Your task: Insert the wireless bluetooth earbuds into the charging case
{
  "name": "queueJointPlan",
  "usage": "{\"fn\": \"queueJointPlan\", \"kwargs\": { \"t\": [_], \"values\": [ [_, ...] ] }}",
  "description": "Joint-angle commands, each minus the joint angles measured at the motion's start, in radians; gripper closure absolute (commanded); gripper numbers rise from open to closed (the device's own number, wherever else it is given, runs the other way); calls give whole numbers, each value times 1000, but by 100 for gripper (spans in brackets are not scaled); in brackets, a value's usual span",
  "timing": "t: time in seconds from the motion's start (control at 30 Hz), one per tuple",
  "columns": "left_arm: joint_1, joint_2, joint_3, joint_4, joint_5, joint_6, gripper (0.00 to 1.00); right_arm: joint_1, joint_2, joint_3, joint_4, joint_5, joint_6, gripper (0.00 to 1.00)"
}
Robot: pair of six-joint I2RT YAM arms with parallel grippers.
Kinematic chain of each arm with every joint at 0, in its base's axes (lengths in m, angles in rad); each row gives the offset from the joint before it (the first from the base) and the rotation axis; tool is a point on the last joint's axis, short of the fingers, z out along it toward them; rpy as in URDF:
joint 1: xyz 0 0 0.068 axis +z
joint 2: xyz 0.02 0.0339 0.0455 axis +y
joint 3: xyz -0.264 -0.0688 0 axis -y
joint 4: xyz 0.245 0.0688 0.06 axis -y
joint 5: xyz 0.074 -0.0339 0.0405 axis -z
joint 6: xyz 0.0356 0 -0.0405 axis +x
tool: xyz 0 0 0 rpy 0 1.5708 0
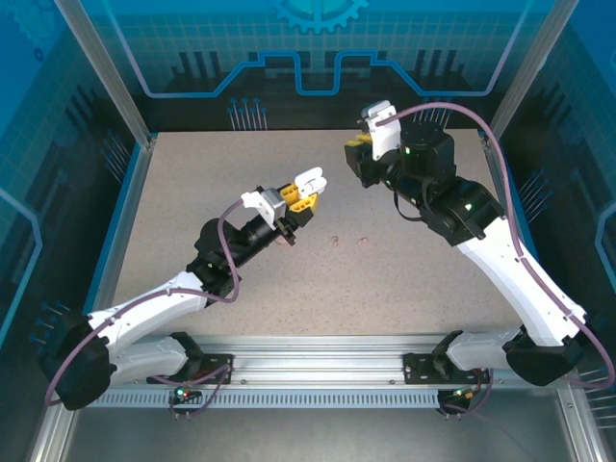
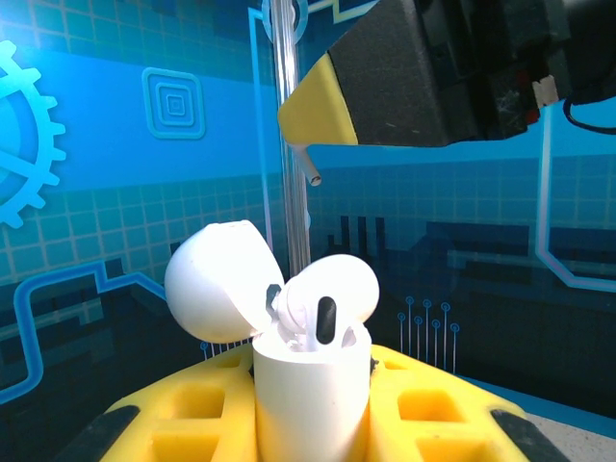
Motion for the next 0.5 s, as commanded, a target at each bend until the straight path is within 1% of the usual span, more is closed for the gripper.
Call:
{"fn": "queueJointPlan", "kwargs": {
  "t": [0.0,0.2,0.47],
  "values": [
    [-7,4,19,49,-4,-17,100,20,-51,-38,127,-95,-66,76],
    [-6,8,23,49,-1,-17,100,26,-76,-53,149,-196,-81,76],
    [-6,7,18,56,-3,-25,100,27,-54,-44,128,-309,-52,76]
  ]
}}
